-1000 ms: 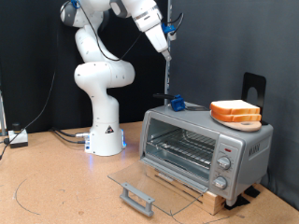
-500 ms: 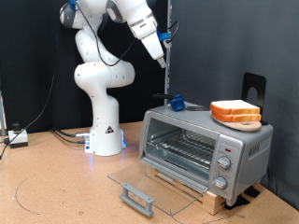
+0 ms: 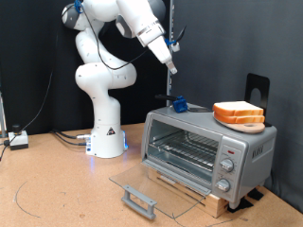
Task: Make a piece of toast with the oven
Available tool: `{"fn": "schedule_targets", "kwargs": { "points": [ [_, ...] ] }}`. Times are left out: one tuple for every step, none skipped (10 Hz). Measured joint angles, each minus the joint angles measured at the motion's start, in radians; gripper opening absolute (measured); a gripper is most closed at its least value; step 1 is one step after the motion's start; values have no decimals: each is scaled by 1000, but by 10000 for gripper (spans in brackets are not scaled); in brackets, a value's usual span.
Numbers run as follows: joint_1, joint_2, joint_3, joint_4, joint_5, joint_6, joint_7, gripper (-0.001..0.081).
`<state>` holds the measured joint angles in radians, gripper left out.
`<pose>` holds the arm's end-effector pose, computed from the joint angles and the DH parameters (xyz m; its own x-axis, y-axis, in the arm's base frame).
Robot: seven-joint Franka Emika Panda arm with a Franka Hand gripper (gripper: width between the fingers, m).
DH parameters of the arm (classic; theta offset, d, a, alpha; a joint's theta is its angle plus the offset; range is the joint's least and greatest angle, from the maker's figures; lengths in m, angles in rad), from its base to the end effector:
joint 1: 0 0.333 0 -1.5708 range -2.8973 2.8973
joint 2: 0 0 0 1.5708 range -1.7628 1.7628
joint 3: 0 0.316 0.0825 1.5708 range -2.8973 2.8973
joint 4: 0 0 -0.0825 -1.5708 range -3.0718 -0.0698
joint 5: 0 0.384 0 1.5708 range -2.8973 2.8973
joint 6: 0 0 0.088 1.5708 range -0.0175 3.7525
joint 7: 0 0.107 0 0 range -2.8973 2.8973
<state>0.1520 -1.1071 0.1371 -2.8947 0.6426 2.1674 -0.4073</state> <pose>0.2556 0.0984 0.4819 0.8496 0.2510 0.4639 0.4269 -0.8437 -0.3254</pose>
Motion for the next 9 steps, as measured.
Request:
{"fn": "schedule_targets", "kwargs": {
  "points": [
    [8,16,4,-3,0,-22,-5,807],
    [17,35,9,-6,0,-31,-16,807],
    [22,57,17,-10,0,-30,-27,807],
    [23,81,33,-13,0,-20,-32,807],
    [24,106,54,-16,4,4,-40,807],
    [33,130,68,-20,19,23,-63,807],
    [47,150,74,-24,40,35,-89,807],
    [62,164,77,-25,59,40,-106,807],
    [74,174,84,-26,80,49,-122,807]
  ]
}}
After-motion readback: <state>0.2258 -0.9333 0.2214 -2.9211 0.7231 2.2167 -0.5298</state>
